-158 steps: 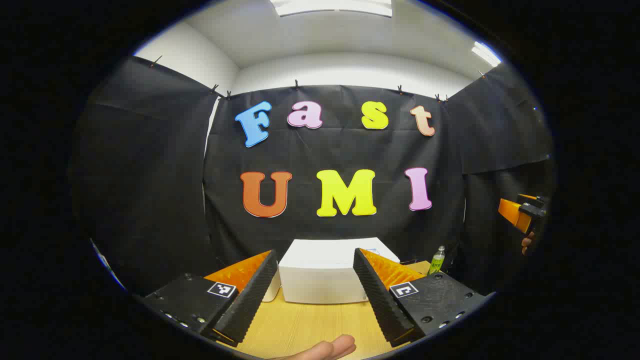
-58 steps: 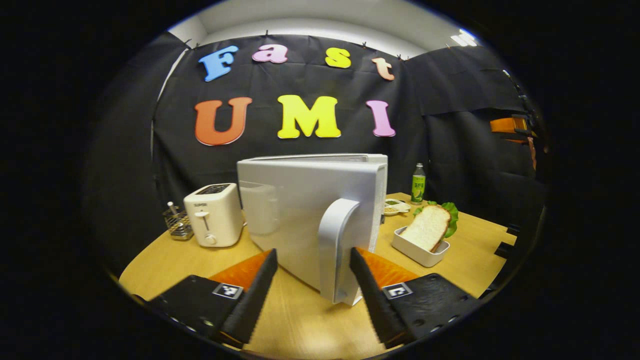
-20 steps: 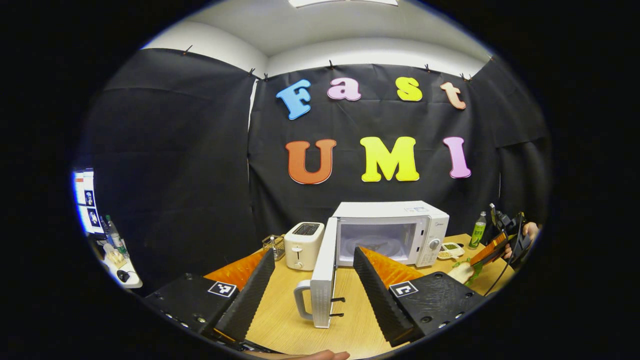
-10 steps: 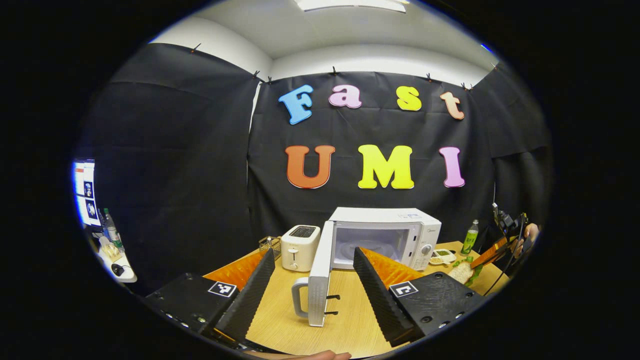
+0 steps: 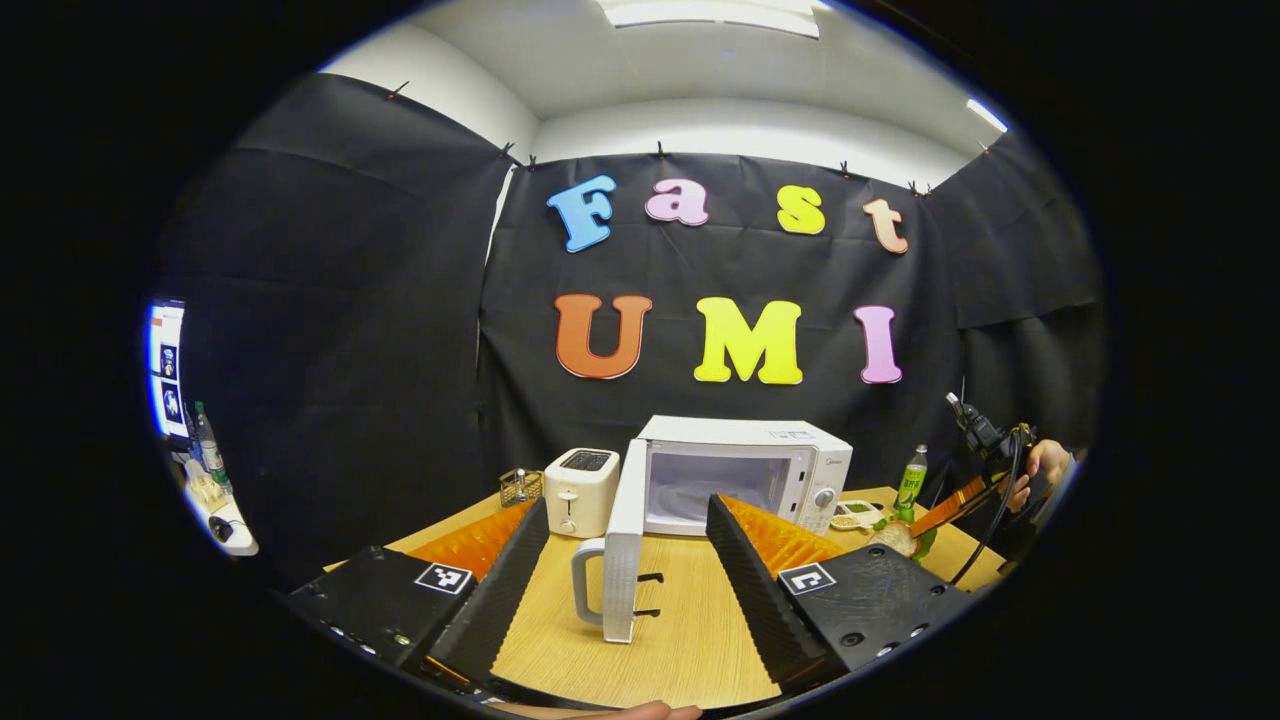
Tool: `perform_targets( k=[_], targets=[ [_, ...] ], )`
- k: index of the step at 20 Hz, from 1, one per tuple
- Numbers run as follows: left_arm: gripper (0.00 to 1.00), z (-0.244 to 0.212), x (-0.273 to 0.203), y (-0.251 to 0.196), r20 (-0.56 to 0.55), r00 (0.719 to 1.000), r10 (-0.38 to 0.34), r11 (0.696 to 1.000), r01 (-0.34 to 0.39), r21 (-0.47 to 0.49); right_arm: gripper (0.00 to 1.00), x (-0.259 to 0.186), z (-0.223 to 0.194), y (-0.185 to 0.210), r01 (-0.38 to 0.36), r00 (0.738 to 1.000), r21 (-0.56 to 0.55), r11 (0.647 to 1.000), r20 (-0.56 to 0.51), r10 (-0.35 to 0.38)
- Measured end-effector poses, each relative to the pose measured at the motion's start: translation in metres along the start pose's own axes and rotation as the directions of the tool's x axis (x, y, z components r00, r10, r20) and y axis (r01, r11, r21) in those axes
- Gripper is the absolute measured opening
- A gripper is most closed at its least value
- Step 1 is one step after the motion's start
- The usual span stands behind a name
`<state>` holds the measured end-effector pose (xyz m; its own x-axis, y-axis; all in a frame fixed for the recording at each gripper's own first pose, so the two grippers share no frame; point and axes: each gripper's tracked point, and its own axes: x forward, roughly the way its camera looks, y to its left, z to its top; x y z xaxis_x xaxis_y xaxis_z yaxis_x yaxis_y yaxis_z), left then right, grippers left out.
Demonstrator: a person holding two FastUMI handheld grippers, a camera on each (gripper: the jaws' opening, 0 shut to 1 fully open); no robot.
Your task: Open the microwave oven with the left hand, put the food in, and close the microwave oven.
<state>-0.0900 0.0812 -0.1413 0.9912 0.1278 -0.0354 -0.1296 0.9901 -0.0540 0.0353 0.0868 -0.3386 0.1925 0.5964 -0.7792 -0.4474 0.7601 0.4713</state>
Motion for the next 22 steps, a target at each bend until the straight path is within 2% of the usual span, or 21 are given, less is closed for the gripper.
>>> perform_targets(
  k=[1,2,3,6,7,8,9,10,11,12,13,14,16,17,19,21,22],
  targets=[
    [0.95,0.0,-0.001,0.001,0.003,1.0,-0.003,1.0,0.003,0.0,0.21,0.005,-0.001,-0.003,0.028,0.999,-0.014,0.999,-0.014,-0.029],
    [0.95,0.0,-0.001,0.0,0.005,1.0,-0.006,1.0,0.006,-0.001,0.29,0.009,-0.005,-0.006,0.052,0.998,-0.037,0.998,-0.03,-0.053],
    [0.95,-0.001,0.0,0.0,0.006,1.0,-0.009,1.0,0.009,-0.003,0.22,0.01,-0.005,-0.004,0.054,0.997,-0.045,0.998,-0.046,-0.056],
    [0.95,-0.005,0.003,0.001,0.003,1.0,-0.014,1.0,0.014,-0.004,0.21,0.014,-0.004,-0.005,0.092,0.993,-0.098,0.991,-0.064,-0.099],
    [0.95,-0.006,0.004,0.001,0.003,1.0,-0.017,1.0,0.017,-0.005,0.29,0.014,-0.004,-0.004,0.098,0.992,-0.12,0.988,-0.071,-0.107],
    [0.95,-0.007,0.004,0.0,0.003,1.0,-0.02,1.0,0.02,-0.005,0.23,0.015,-0.004,-0.003,0.103,0.991,-0.127,0.987,-0.074,-0.113],
    [0.95,-0.008,0.005,-0.001,0.002,1.0,-0.023,1.0,0.023,-0.006,0.26,0.016,-0.002,-0.002,0.11,0.99,-0.125,0.986,-0.074,-0.12],
    [0.95,-0.01,0.006,-0.002,-0.002,1.0,-0.027,1.0,0.027,-0.008,0.33,0.019,-0.002,-0.001,0.12,0.988,-0.125,0.985,-0.078,-0.131],
    [0.95,-0.012,0.006,-0.002,-0.007,1.0,-0.03,1.0,0.03,-0.011,0.34,0.02,0.0,-0.002,0.129,0.987,-0.131,0.983,-0.08,-0.14],
    [0.95,-0.014,0.007,-0.002,-0.011,0.999,-0.032,0.999,0.032,-0.013,0.28,0.021,0.001,0.0,0.129,0.987,-0.136,0.982,-0.082,-0.141],
    [0.95,-0.015,0.007,-0.001,-0.014,0.999,-0.033,0.999,0.033,-0.013,0.35,0.022,0.0,0.001,0.13,0.986,-0.135,0.982,-0.084,-0.142],
    [0.95,-0.016,0.008,0.0,-0.014,0.999,-0.031,0.999,0.031,-0.014,0.35,0.022,0.0,0.001,0.133,0.986,-0.137,0.982,-0.086,-0.146],
    [0.95,-0.016,0.008,0.003,-0.012,0.999,-0.03,0.999,0.03,-0.015,0.35,0.022,-0.001,0.003,0.132,0.984,-0.137,0.982,-0.1,-0.146],
    [0.95,-0.016,0.007,0.004,-0.01,0.999,-0.03,0.999,0.03,-0.017,0.28,0.021,-0.003,0.005,0.129,0.983,-0.146,0.981,-0.109,-0.146],
    [0.95,-0.016,0.006,0.005,-0.006,0.999,-0.034,0.999,0.034,-0.021,0.28,0.019,-0.003,0.007,0.134,0.982,-0.151,0.979,-0.114,-0.152],
    [0.95,-0.016,0.006,0.008,-0.002,0.999,-0.038,0.999,0.038,-0.024,0.23,0.018,-0.002,0.011,0.152,0.98,-0.147,0.977,-0.105,-0.168],
    [0.95,-0.016,0.004,0.009,0.0,0.999,-0.04,0.999,0.04,-0.025,0.27,0.014,0.0,0.013,0.163,0.98,-0.156,0.974,-0.092,-0.179]
  ],
)
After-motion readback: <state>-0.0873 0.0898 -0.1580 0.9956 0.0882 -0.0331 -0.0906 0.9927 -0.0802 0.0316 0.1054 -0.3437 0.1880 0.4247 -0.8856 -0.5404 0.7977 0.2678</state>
